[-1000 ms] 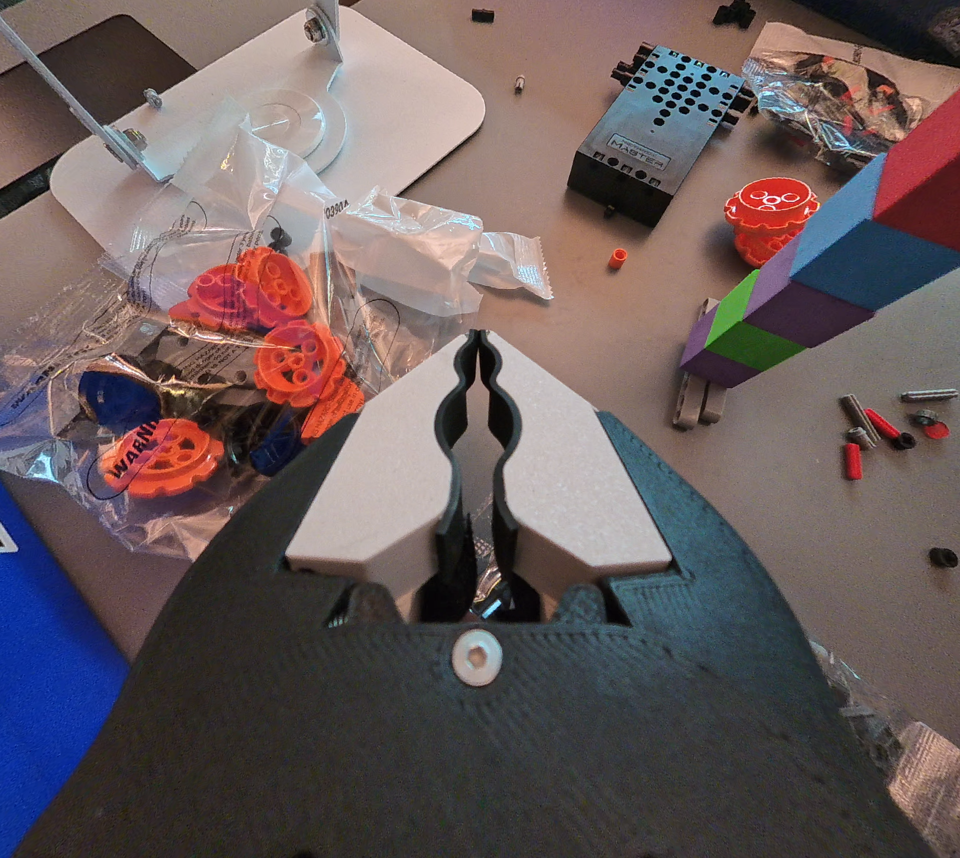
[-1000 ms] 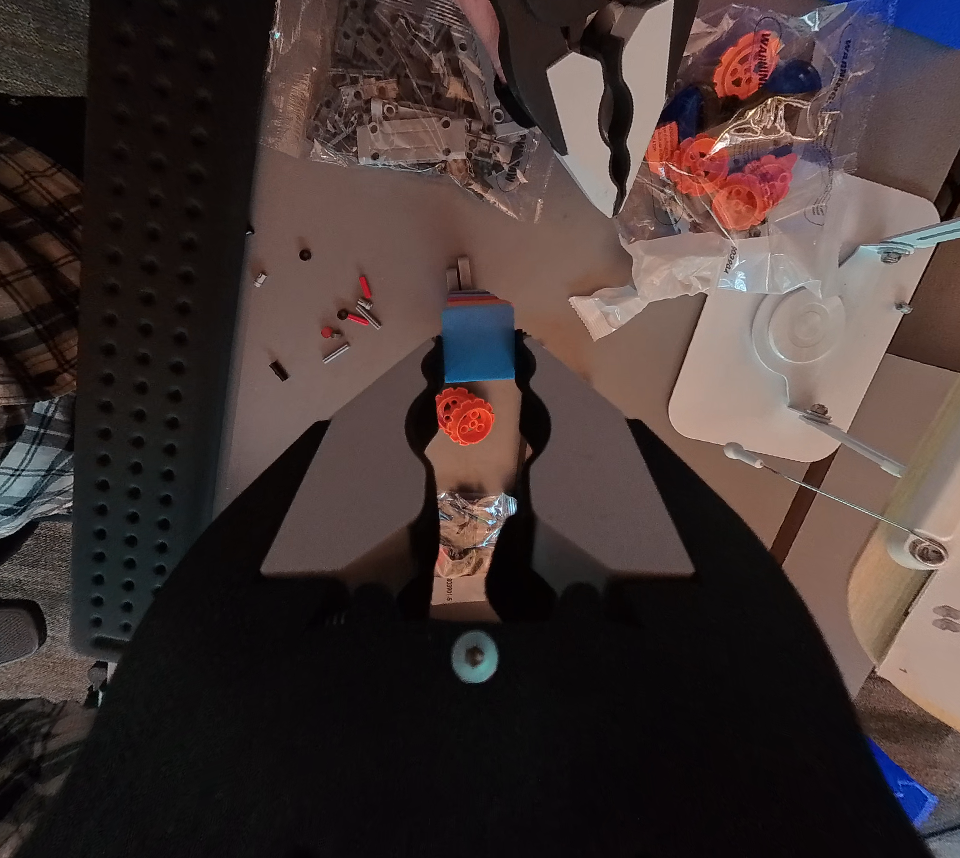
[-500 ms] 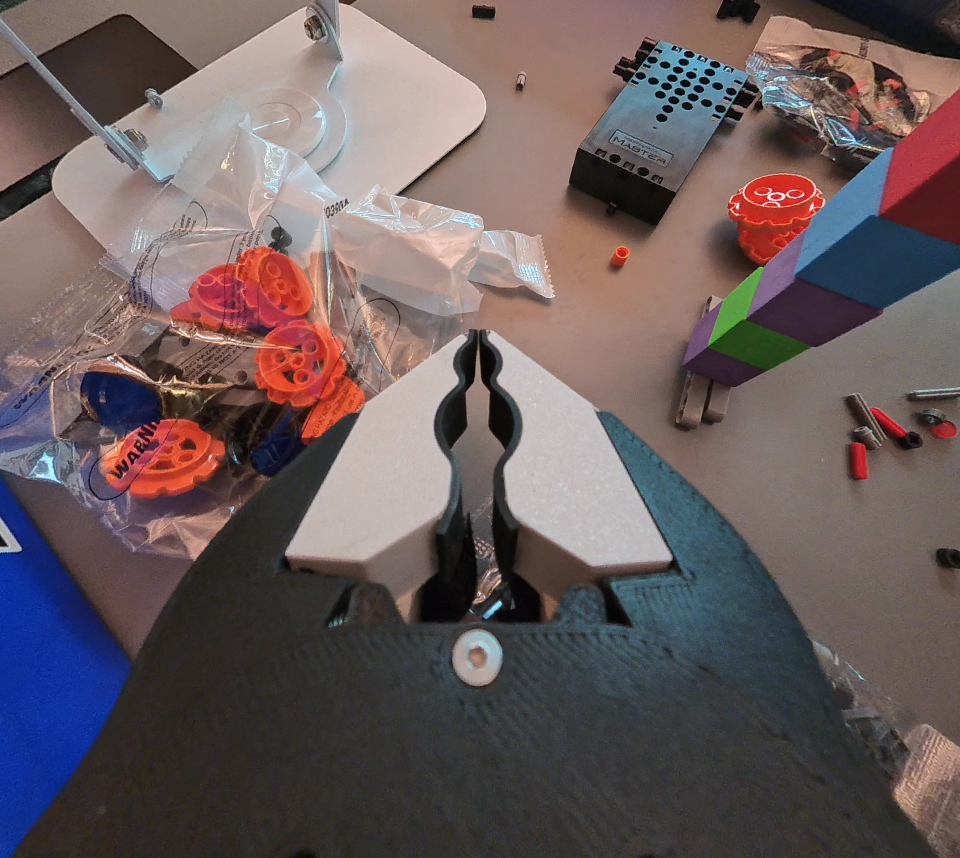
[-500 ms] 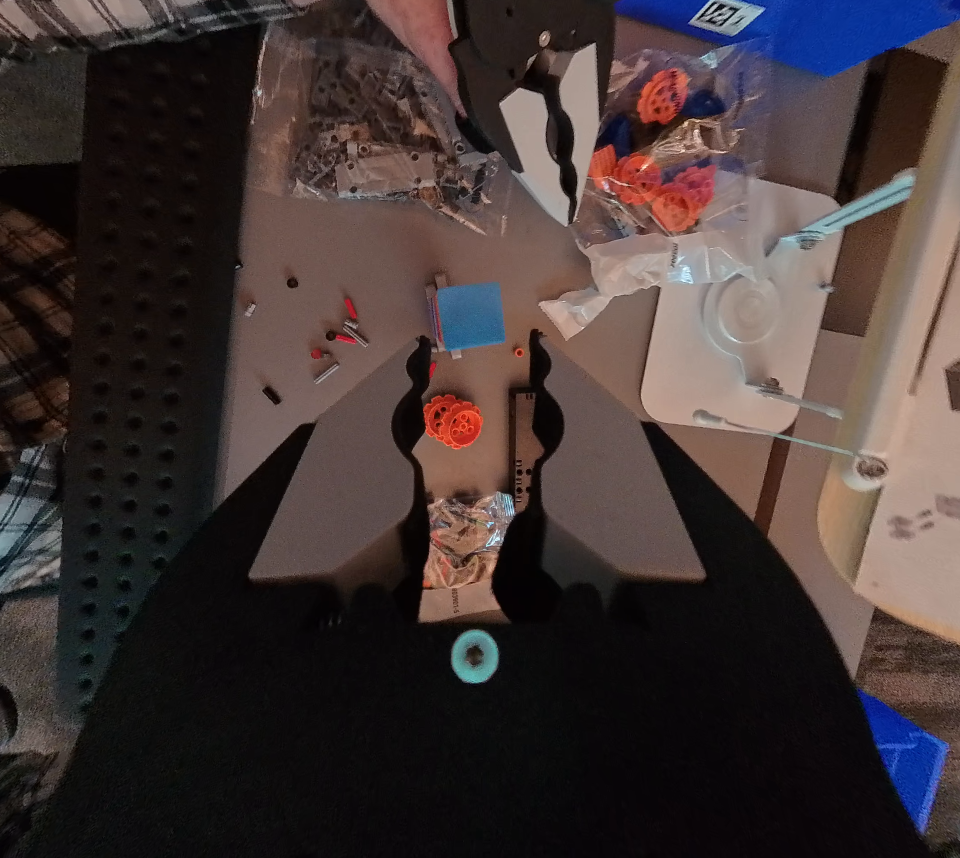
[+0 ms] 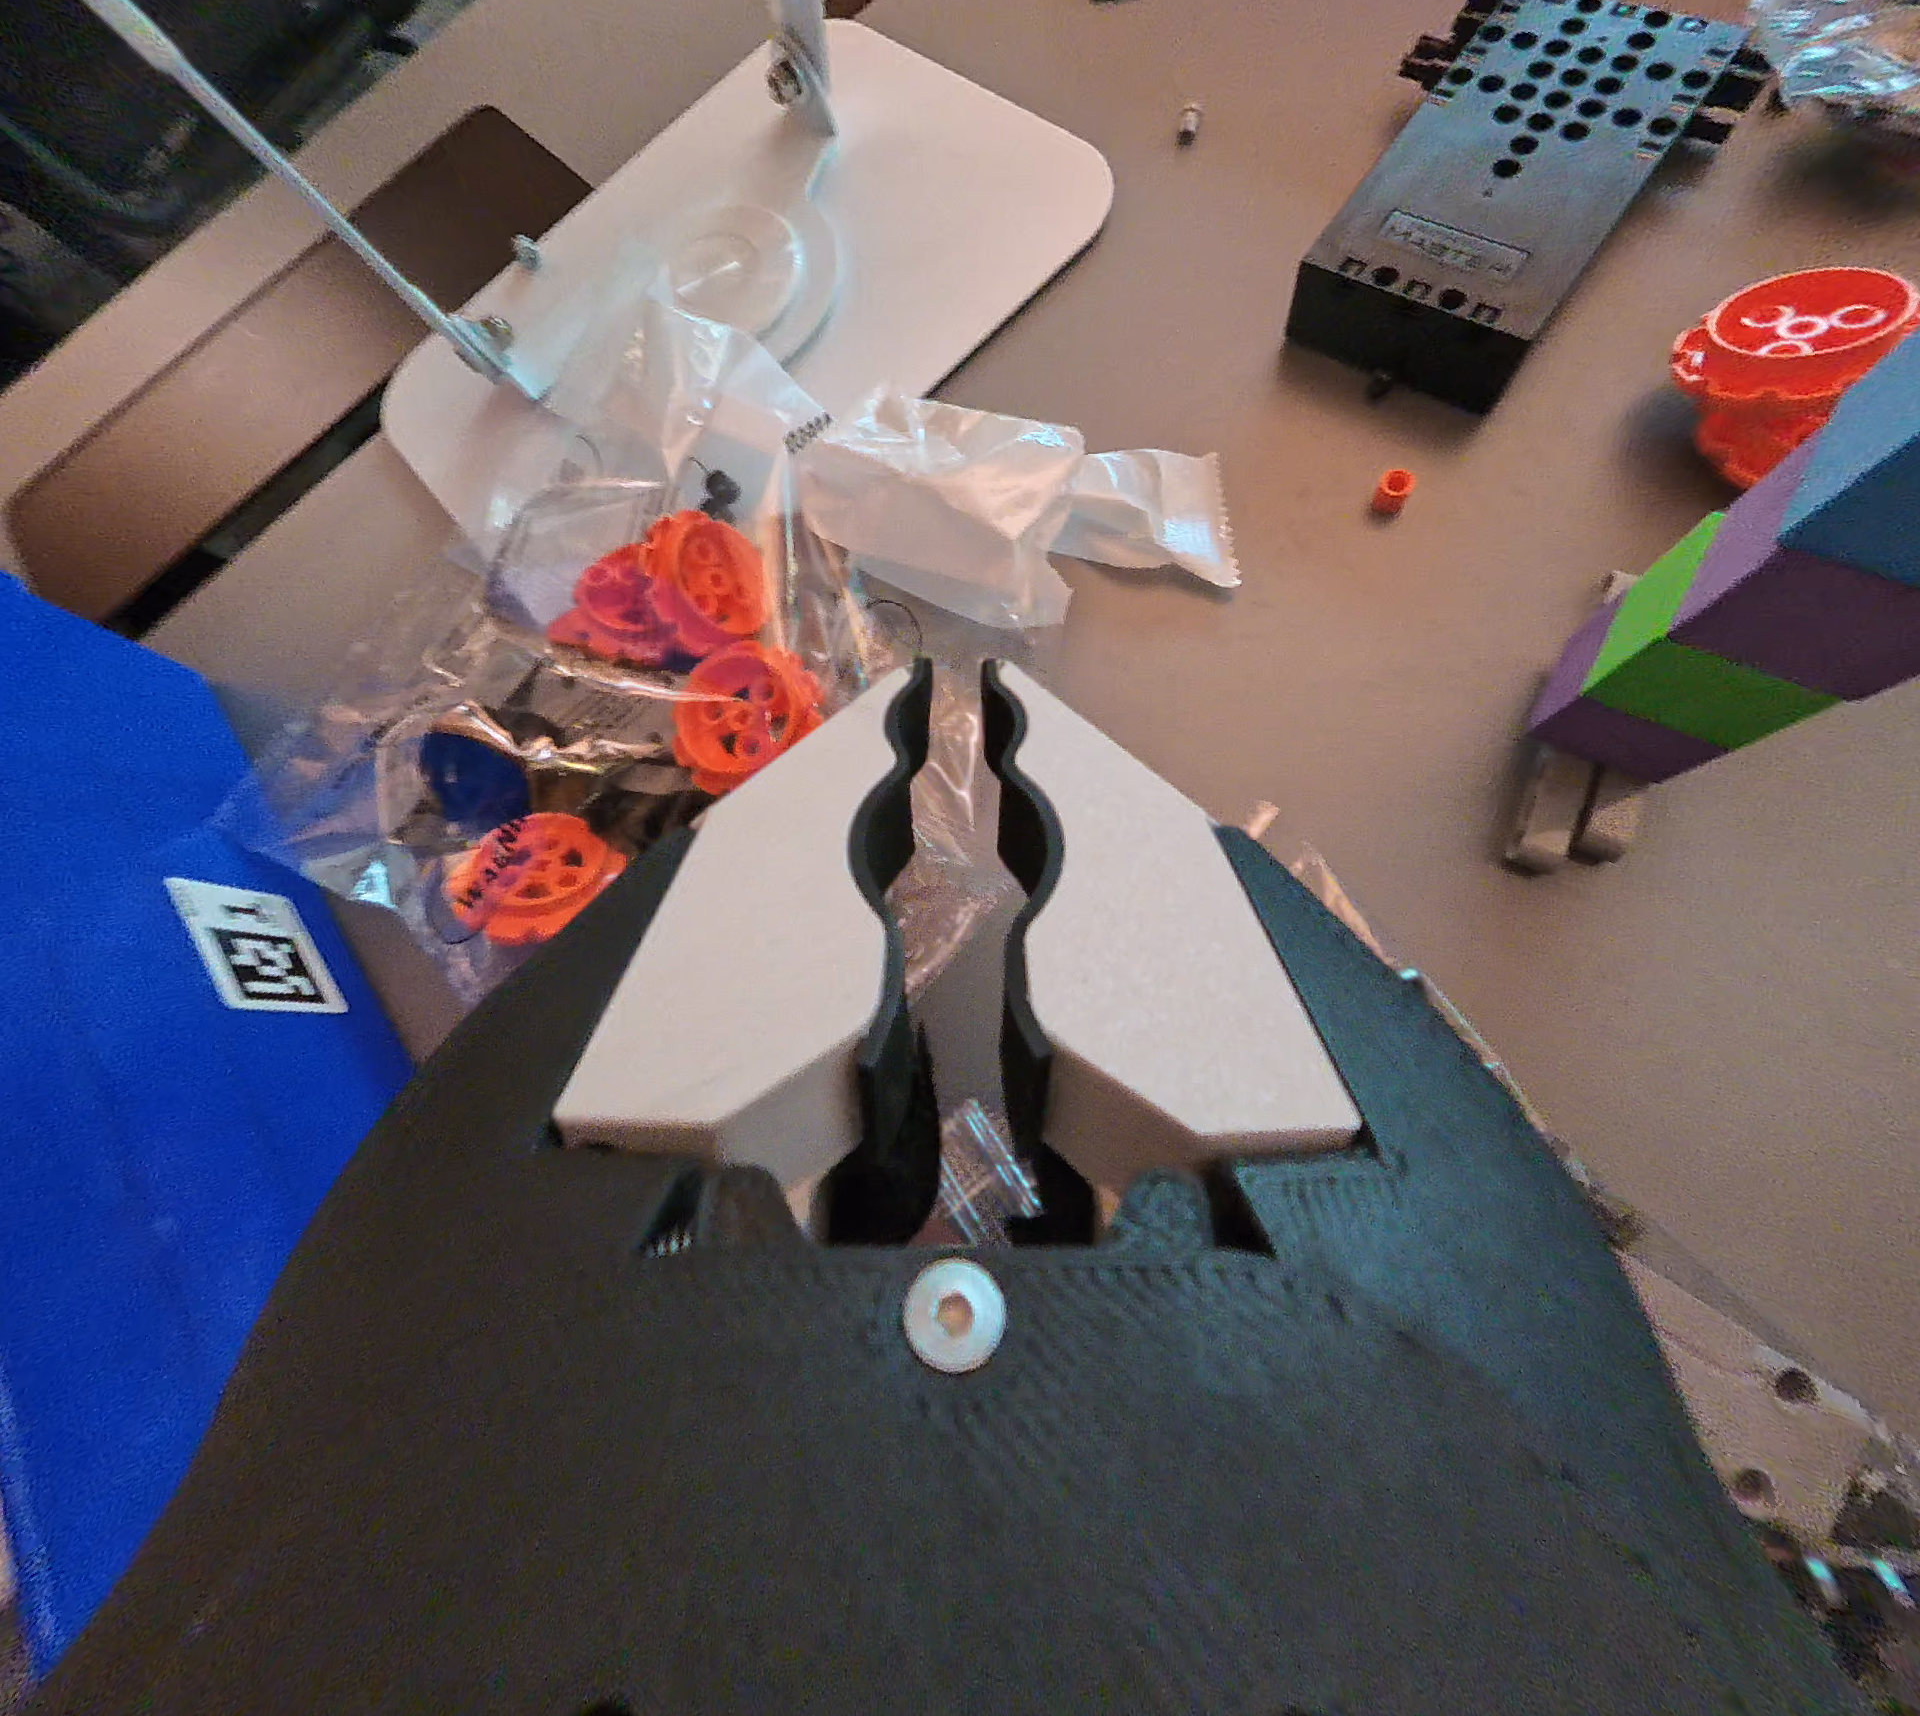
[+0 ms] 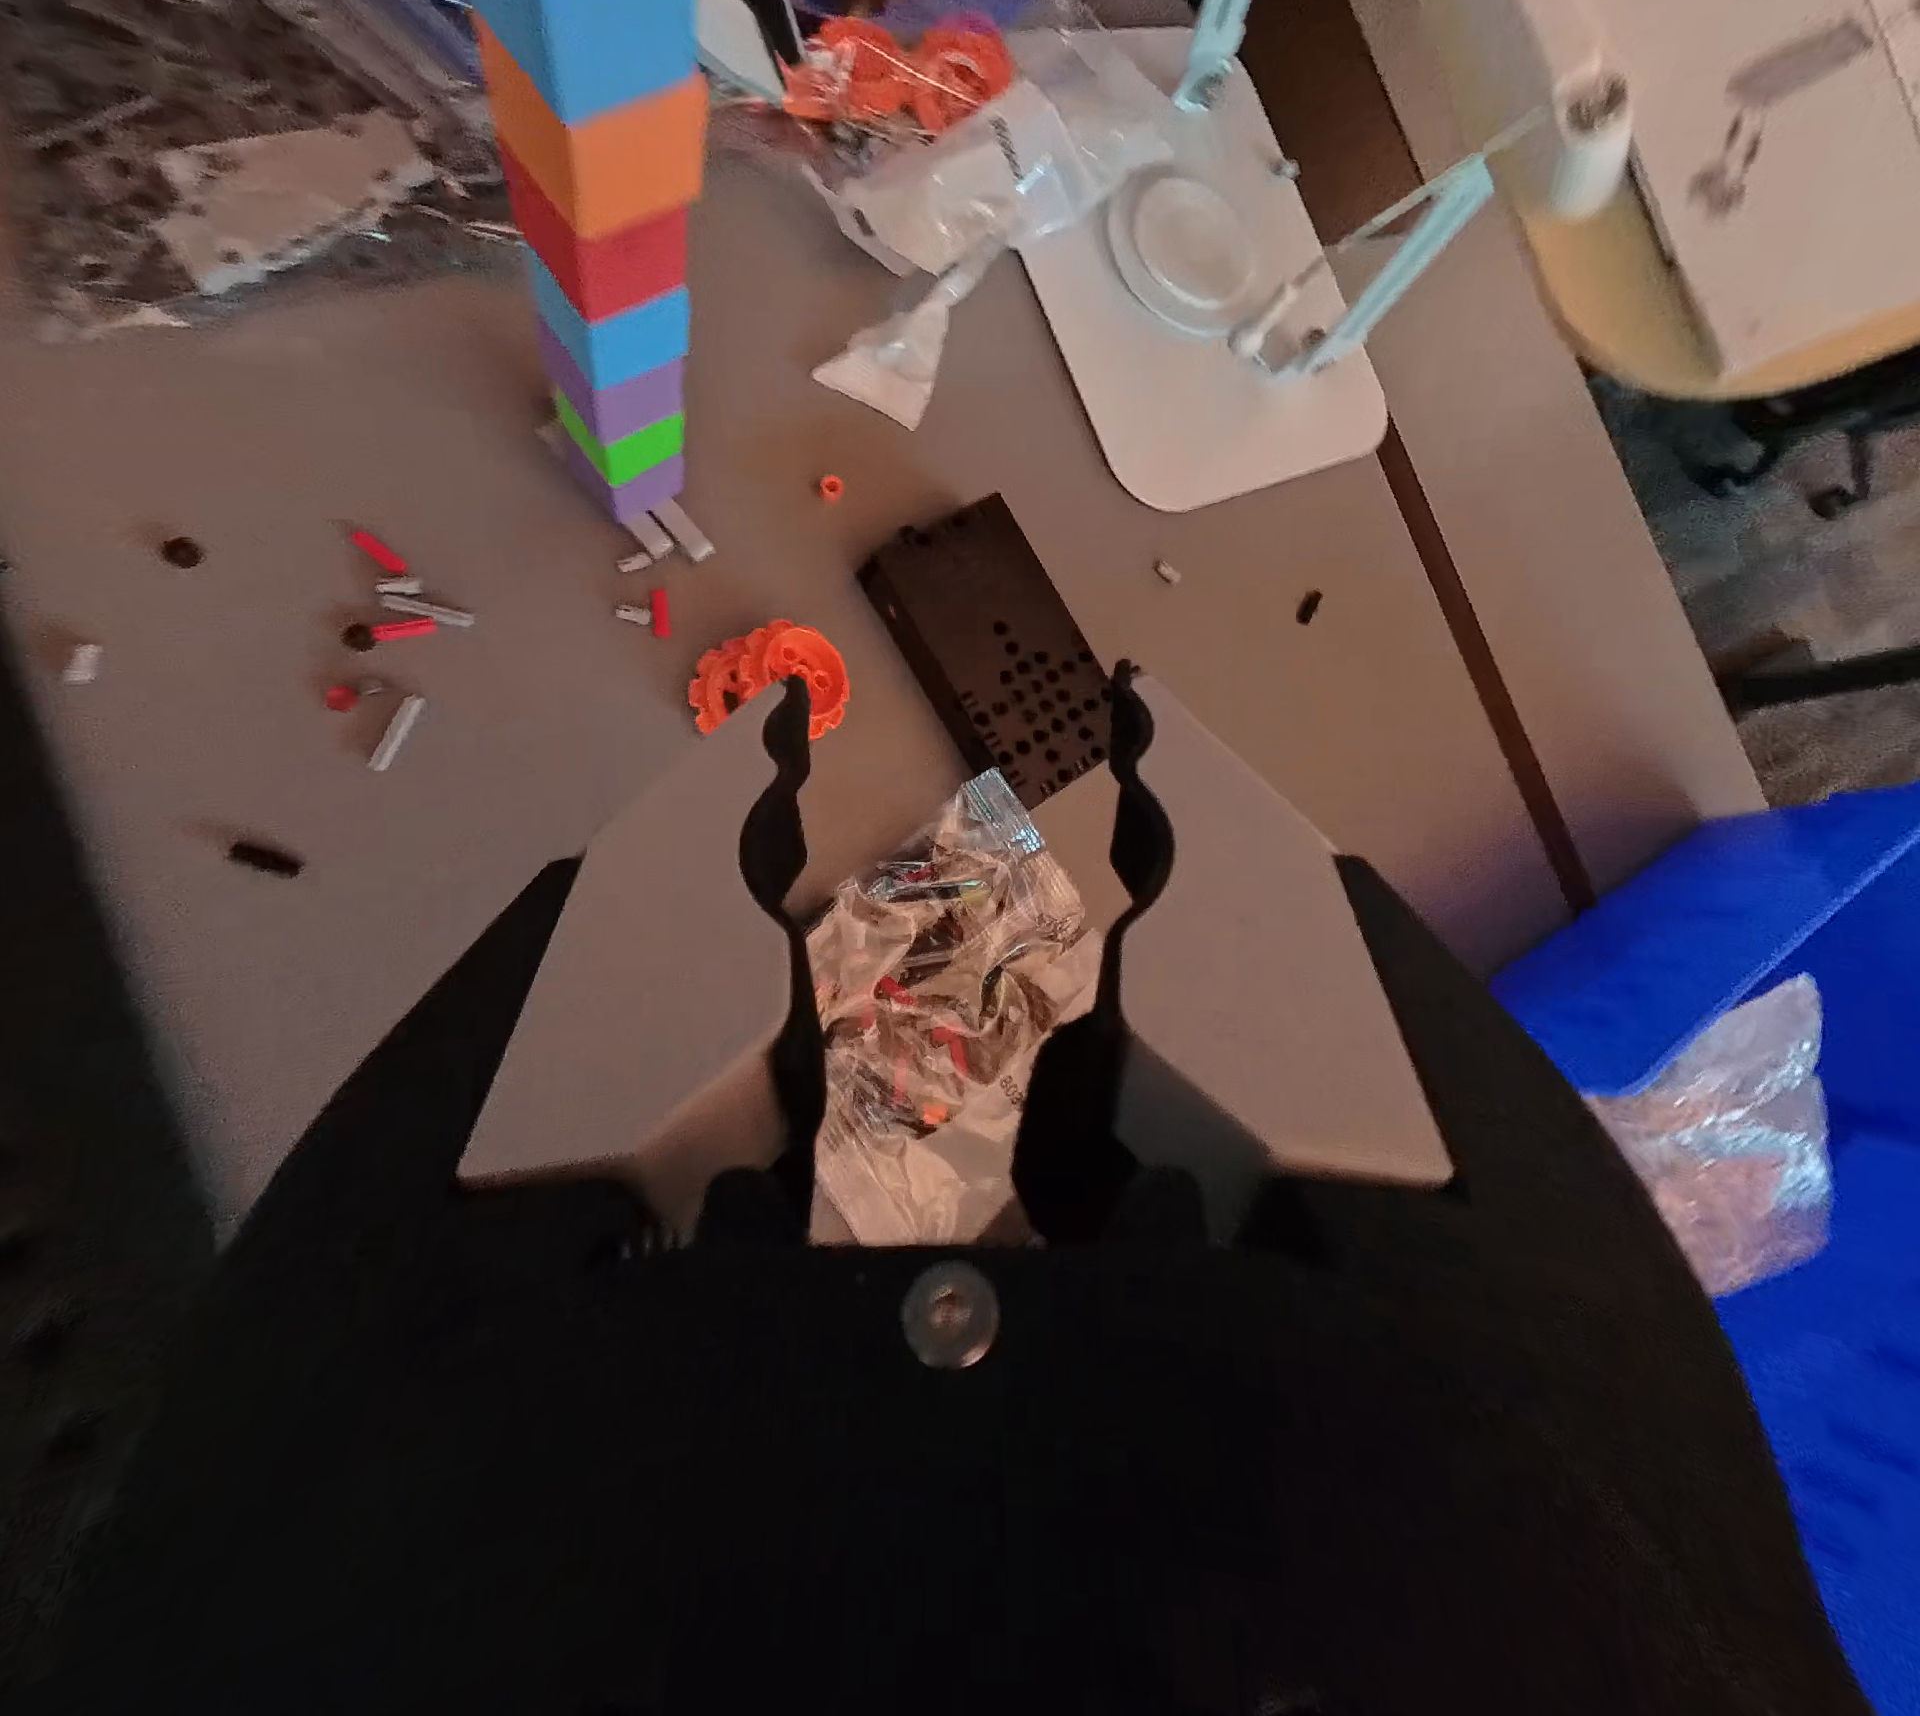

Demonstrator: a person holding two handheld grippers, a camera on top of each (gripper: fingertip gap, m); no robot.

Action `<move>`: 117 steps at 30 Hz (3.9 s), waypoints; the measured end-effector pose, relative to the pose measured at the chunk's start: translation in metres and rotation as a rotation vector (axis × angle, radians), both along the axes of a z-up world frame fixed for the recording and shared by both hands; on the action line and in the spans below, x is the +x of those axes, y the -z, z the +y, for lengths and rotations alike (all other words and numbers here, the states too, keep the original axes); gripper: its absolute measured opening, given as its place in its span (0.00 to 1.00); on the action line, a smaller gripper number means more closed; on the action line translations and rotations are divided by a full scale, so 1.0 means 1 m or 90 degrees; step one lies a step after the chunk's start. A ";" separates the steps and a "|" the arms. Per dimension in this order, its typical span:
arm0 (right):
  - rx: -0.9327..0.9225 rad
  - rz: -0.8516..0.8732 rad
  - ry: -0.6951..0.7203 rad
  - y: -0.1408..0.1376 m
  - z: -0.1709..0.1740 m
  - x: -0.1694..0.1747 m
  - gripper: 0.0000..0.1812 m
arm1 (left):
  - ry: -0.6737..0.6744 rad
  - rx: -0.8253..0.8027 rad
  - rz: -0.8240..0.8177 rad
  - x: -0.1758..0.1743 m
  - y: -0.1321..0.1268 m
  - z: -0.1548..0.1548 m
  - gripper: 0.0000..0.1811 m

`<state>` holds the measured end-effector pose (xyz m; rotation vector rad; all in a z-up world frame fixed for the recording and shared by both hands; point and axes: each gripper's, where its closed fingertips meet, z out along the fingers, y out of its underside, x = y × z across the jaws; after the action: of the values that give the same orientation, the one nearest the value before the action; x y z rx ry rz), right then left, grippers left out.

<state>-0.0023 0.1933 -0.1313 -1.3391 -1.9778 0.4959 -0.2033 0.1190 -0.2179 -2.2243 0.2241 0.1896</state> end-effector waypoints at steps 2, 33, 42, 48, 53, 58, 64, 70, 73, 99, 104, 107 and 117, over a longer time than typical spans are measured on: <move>0.012 0.043 0.047 0.014 0.011 -0.001 0.33 | -0.013 0.011 0.021 -0.003 -0.007 0.001 0.05; -0.014 0.215 0.206 0.027 0.080 0.029 0.17 | -0.144 -0.046 -0.046 0.076 0.005 -0.055 0.04; -0.036 0.205 0.206 0.033 0.082 0.029 0.17 | -0.104 -0.097 -0.083 0.107 0.024 -0.030 0.04; -0.053 0.198 0.210 0.037 0.085 0.031 0.17 | -0.084 -0.102 -0.086 0.117 0.020 -0.011 0.04; -0.065 0.196 0.224 0.035 0.093 0.038 0.16 | -0.059 -0.113 -0.066 0.133 0.017 0.009 0.03; -0.076 0.215 0.254 0.026 0.107 0.055 0.16 | -0.044 -0.078 -0.042 0.136 0.004 0.018 0.04; -0.087 0.243 0.283 0.016 0.122 0.076 0.15 | -0.031 -0.028 -0.037 0.126 -0.009 0.008 0.05; -0.081 0.259 0.292 0.010 0.128 0.090 0.14 | 0.015 -0.006 -0.047 0.129 -0.017 -0.006 0.08; -0.083 0.259 0.282 0.013 0.127 0.091 0.14 | 0.069 -0.003 -0.051 0.143 -0.020 -0.012 0.12; -0.101 0.237 0.225 0.027 0.114 0.083 0.14 | 0.151 -0.238 0.051 0.124 0.053 -0.014 0.08; -0.099 0.234 0.218 0.027 0.110 0.081 0.14 | 0.013 -0.240 -0.019 0.112 0.052 -0.036 0.14; -0.099 0.238 0.218 0.025 0.110 0.081 0.14 | 0.008 -0.218 -0.035 0.117 0.041 -0.048 0.20; -0.101 0.239 0.213 0.025 0.107 0.081 0.14 | 0.038 -0.224 0.048 0.114 0.050 -0.059 0.07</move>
<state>0.0783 0.3007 -0.1558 -1.5113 -1.4027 0.6935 -0.0894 0.0598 -0.2675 -2.5571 0.3904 0.2154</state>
